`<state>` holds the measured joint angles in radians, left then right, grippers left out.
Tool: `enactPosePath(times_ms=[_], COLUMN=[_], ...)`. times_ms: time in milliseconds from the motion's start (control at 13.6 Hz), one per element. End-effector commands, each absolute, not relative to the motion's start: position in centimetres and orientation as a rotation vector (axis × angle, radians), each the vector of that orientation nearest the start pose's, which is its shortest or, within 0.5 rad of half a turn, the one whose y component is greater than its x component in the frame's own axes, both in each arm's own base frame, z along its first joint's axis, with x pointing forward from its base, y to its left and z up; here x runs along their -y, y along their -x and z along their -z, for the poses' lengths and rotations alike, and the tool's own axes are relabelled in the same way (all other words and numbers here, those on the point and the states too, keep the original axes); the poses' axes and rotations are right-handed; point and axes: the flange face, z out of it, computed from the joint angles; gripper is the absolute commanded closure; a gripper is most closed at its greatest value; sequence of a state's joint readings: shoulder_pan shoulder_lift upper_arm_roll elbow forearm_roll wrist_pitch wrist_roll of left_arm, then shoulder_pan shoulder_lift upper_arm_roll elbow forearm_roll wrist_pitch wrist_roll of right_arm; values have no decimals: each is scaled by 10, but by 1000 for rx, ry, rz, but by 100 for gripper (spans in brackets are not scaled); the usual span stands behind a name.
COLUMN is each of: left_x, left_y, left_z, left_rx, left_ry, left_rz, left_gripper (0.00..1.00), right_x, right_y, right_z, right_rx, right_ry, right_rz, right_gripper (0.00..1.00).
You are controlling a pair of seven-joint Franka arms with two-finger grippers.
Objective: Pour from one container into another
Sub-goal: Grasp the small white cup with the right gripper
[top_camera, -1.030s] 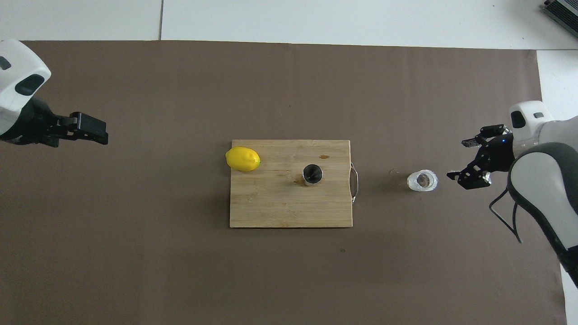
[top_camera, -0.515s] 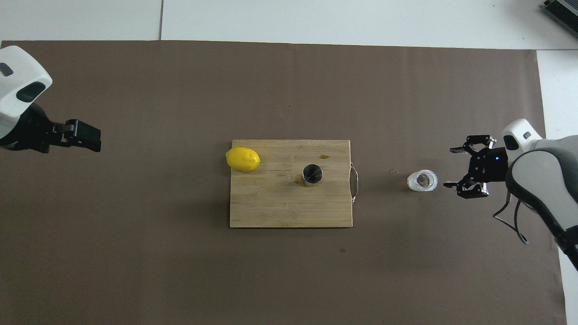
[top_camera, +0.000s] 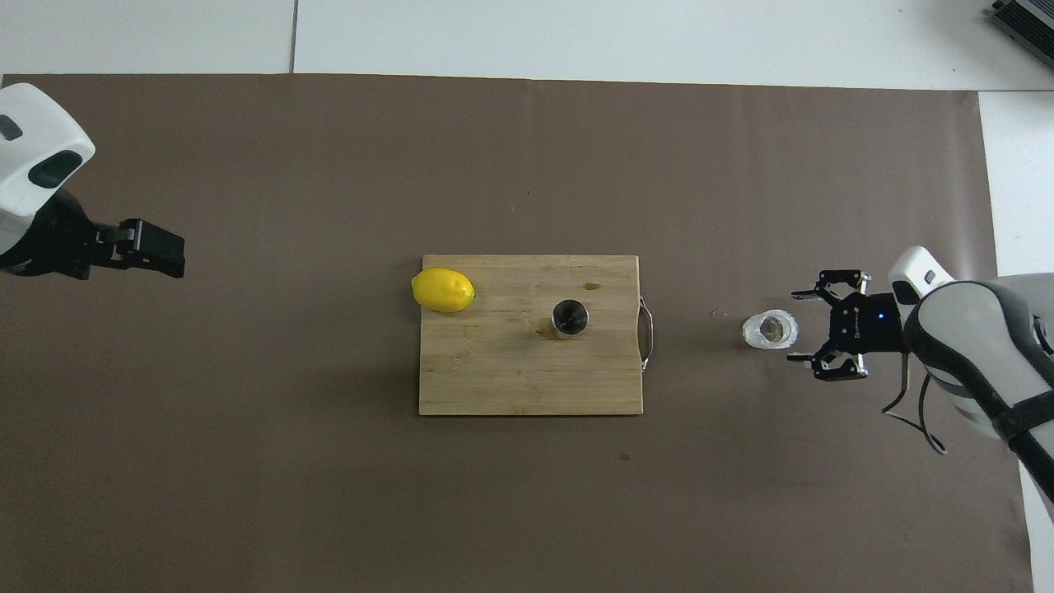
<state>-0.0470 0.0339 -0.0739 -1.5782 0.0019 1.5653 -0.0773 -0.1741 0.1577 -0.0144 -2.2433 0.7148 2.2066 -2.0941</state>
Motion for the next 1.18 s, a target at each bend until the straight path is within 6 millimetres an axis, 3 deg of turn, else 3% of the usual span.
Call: enactPosePath(times_ms=[0, 736, 809, 956, 1030, 1103], left_x=[63, 58, 58, 58, 58, 58], left_y=[-550, -550, -550, -550, -550, -550], left_z=[-604, -604, -604, -604, -604, -604], left_rx=[-70, -55, -55, -53, -60, -53], left_ry=[3112, 3112, 3112, 3112, 3112, 3112], left_rz=[-85, -85, -85, -85, -87, -87], left_gripper=[0, 0, 0, 0, 0, 0], right_x=[94, 76, 76, 72, 72, 68], right_y=[-510, -513, -513, -514, -515, -516], right_z=[-246, -247, -248, -250, -251, -253], right_rx=[1729, 1672, 1673, 1682, 1684, 1691], right_ry=[1997, 1943, 1941, 1933, 1935, 1929], right_rz=[636, 691, 692, 694, 697, 696], right_gripper=[0, 0, 15, 68, 88, 100])
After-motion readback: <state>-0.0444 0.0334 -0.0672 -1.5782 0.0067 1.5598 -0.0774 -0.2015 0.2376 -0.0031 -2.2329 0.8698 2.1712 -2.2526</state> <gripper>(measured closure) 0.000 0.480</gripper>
